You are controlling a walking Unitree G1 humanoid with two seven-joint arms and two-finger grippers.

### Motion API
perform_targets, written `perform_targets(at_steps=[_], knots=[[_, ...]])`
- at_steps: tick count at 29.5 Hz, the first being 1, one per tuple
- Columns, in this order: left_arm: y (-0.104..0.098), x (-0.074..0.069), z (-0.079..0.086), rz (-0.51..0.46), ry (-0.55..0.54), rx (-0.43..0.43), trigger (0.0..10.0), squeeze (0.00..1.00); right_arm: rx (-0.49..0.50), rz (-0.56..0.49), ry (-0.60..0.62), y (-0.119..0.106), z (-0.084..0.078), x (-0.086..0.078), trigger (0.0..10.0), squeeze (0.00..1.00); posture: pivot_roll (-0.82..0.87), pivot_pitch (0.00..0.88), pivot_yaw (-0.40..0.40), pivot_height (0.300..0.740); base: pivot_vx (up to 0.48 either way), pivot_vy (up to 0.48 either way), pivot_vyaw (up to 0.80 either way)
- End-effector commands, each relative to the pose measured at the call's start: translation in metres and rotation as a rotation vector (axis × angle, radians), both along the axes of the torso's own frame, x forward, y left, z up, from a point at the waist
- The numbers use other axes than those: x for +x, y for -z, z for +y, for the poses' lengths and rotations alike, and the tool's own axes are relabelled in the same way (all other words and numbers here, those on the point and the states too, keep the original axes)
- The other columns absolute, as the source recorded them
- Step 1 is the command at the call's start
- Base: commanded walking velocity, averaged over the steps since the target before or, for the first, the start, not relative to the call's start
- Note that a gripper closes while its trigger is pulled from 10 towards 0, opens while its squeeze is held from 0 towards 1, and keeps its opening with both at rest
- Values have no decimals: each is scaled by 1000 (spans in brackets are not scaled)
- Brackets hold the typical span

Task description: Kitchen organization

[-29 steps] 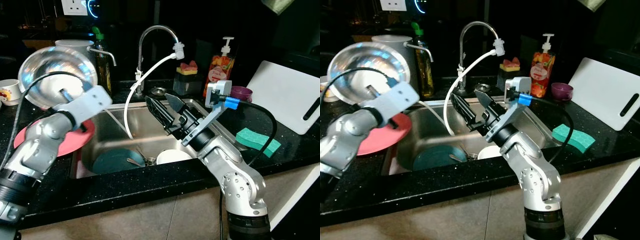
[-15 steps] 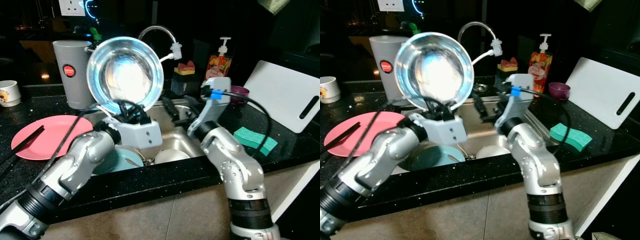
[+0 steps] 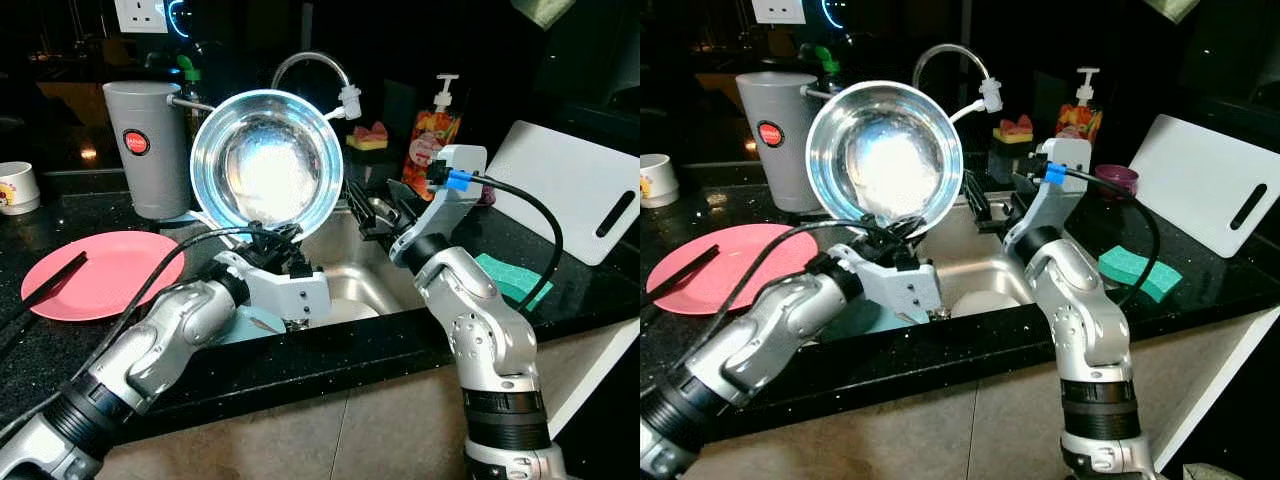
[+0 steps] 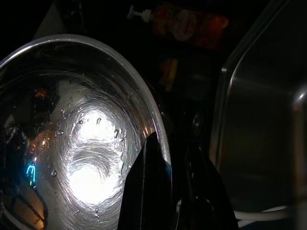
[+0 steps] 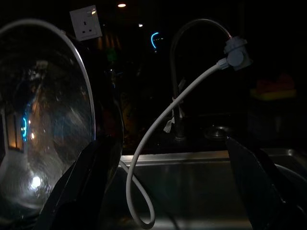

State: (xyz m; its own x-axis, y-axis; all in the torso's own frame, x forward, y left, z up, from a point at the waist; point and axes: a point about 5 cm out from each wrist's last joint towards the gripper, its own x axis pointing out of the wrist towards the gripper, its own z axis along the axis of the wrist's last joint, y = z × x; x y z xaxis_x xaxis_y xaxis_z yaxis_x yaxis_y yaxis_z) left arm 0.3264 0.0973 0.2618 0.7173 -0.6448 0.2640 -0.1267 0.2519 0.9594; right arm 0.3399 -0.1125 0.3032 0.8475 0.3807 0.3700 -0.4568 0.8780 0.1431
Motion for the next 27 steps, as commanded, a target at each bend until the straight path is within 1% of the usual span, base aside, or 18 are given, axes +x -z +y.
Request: perform_targets(at_steps=[1, 4, 8, 13, 15, 16, 18, 19, 20, 23, 24, 25, 26, 27], knots=[[3, -3, -11, -24, 44, 31, 10000, 0, -10, -50, -89, -7, 14, -6, 10000, 0, 50, 23, -61, 740, 0, 0, 0], [0, 4, -3, -52, -9, 29, 10000, 0, -12, -58, -96, -8, 14, -7, 10000, 0, 50, 23, -61, 740, 0, 0, 0], [1, 4, -1, -54, -5, 42, 10000, 0, -15, -63, -108, -7, 14, -8, 10000, 0, 50, 18, -62, 740, 0, 0, 0], [7, 1, -8, -42, 28, 51, 10000, 0, -28, -80, -145, -8, 19, -11, 10000, 0, 50, 20, -60, 740, 0, 0, 0], [6, -1, -13, -50, 50, 47, 10000, 0, -51, -80, -150, -5, 21, -11, 10000, 0, 50, 24, -61, 740, 0, 0, 0], [6, -1, -13, -50, 50, 47, 10000, 0, -51, -80, -150, -5, 21, -11, 10000, 0, 50, 24, -61, 740, 0, 0, 0], [4, -2, -18, -65, 69, 47, 10000, 0, -74, -53, -129, -1, 21, -8, 10000, 0, 50, 24, -61, 740, 0, 0, 0], [5, -3, -19, -74, 81, 51, 10000, 0, -83, -24, -99, 3, 19, -3, 10000, 0, 50, 24, -61, 740, 0, 0, 0], [5, -3, -19, -74, 81, 51, 10000, 0, -83, -24, -99, 3, 19, -3, 10000, 0, 50, 24, -61, 740, 0, 0, 0], [5, -7, -23, -84, 120, 51, 10000, 0, -87, 25, -50, 9, 14, 6, 10000, 0, 48, 28, -60, 740, 0, 0, 0], [6, -9, -25, -85, 132, 50, 10000, 0, -80, 32, -46, 9, 13, 7, 8706, 0, 48, 28, -60, 740, 0, 0, 0], [6, -10, -26, -85, 140, 50, 10000, 0, -72, 39, -42, 10, 12, 8, 6000, 0, 48, 28, -60, 740, 0, 0, 0], [6, -10, -26, -85, 140, 50, 10000, 0, -72, 39, -42, 10, 12, 8, 6000, 0, 48, 28, -60, 740, 0, 0, 0], [8, -11, -27, -85, 145, 53, 10000, 0, -62, 46, -35, 11, 11, 9, 1255, 0, 48, 28, -60, 740, 0, 0, 0]])
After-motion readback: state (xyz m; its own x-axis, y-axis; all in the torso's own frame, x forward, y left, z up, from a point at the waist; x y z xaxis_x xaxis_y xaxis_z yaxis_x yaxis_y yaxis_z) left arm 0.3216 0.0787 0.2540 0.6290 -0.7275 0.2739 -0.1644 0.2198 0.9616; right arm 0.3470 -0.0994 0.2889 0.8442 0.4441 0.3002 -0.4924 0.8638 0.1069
